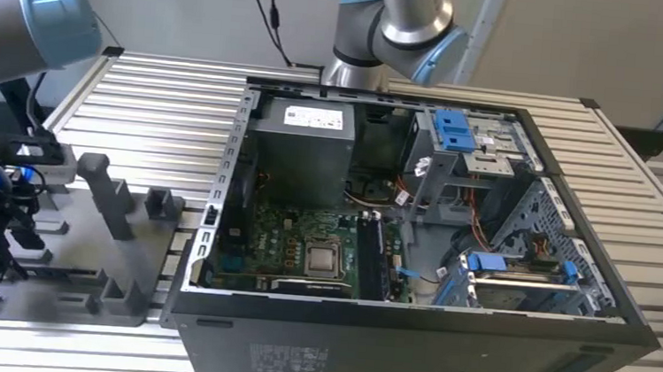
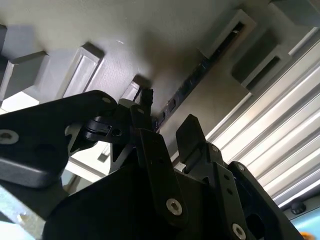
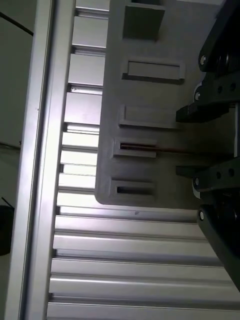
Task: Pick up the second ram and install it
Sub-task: 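Pick up the second ram and move it above second insertion slot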
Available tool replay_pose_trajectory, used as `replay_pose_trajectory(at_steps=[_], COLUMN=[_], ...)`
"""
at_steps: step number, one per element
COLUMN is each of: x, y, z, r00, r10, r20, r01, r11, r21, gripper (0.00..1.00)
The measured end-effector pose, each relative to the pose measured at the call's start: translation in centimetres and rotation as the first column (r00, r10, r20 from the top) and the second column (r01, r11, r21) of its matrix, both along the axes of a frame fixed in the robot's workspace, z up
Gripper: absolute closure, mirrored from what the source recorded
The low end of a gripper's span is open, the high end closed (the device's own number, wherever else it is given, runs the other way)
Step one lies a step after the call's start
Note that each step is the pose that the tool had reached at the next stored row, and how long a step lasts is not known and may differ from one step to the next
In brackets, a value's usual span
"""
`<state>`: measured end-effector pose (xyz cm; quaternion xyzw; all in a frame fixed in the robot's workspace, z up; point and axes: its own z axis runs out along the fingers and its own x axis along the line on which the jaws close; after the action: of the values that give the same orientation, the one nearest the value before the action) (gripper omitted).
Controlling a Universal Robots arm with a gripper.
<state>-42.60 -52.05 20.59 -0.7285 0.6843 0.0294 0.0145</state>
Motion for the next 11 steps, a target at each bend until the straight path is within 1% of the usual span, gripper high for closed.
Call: replay_pose_trajectory(at_steps=[6,11], x=[-0.04,-0.1], y=[0.0,-0.01], z=[-0.83,-1.09], r00=[0.9999,0.9997], r10=[0.014,0.026], r20=[0.0,-0.0002], r01=[-0.014,-0.026], r11=[0.9999,0.9997], r21=[0.0,-0.0001], gripper=[0.52,0.52])
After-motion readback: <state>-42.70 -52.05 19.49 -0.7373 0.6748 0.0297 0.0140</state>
